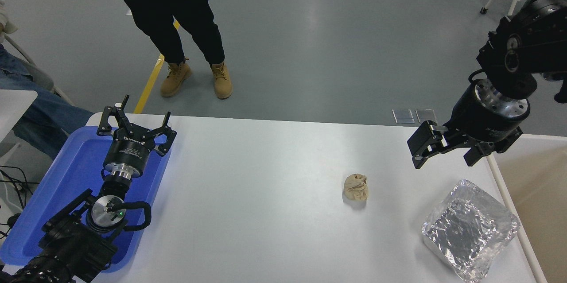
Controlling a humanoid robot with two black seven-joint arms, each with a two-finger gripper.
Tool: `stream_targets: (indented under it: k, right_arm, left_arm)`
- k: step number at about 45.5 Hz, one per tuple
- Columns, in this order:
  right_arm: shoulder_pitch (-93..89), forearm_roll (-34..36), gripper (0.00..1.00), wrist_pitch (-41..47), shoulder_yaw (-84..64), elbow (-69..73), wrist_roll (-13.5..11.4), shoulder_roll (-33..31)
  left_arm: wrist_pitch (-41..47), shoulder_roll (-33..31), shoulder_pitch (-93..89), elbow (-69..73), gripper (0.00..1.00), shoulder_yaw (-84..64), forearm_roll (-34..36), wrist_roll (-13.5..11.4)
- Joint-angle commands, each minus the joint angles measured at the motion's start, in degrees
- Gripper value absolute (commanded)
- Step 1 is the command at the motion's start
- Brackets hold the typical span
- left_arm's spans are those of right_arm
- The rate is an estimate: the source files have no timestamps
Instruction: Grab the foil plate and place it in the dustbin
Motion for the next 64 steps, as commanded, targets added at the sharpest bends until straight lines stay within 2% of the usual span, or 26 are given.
stream_targets:
  k: [1,7,23,34,43,64]
  right_arm:
    - [-1.9,-0.8,1.0,-1.3,0.2,-0.9,0.0,-2.5]
    - [-2.3,-2.1,1.0,-1.9,-0.5,-1.0,0.0,-6.7]
    - [-11.4,-15.2,1.0,-4.6,1.3,-4.3,0.0,-22.7]
    - [-26.8,-25.4,1.0,-5.2,13.5,-13.1,0.0,-32.6]
    - [-36.8,-27.6,1.0,-6.3,21.2,-17.1,0.0,-35.2]
    - [-52.1,-29.3,1.0,-9.9,31.4,-24.0,-0.2,-35.3]
  left_arm:
    - [0.0,0.0,0.0,-0.1,1.0,0.0,0.0,0.0]
    - [0.0,0.0,0.0,0.0,1.0,0.0,0.0,0.0]
    - [0.0,0.0,0.0,-0.1,1.0,0.0,0.0,0.0]
    - [0.0,0.0,0.0,-0.1,1.0,0.0,0.0,0.0]
    - [0.0,0.0,0.0,0.0,1.0,0.0,0.0,0.0]
    - [-0.1,0.0,0.0,-0.1,1.0,-0.1,0.0,0.0]
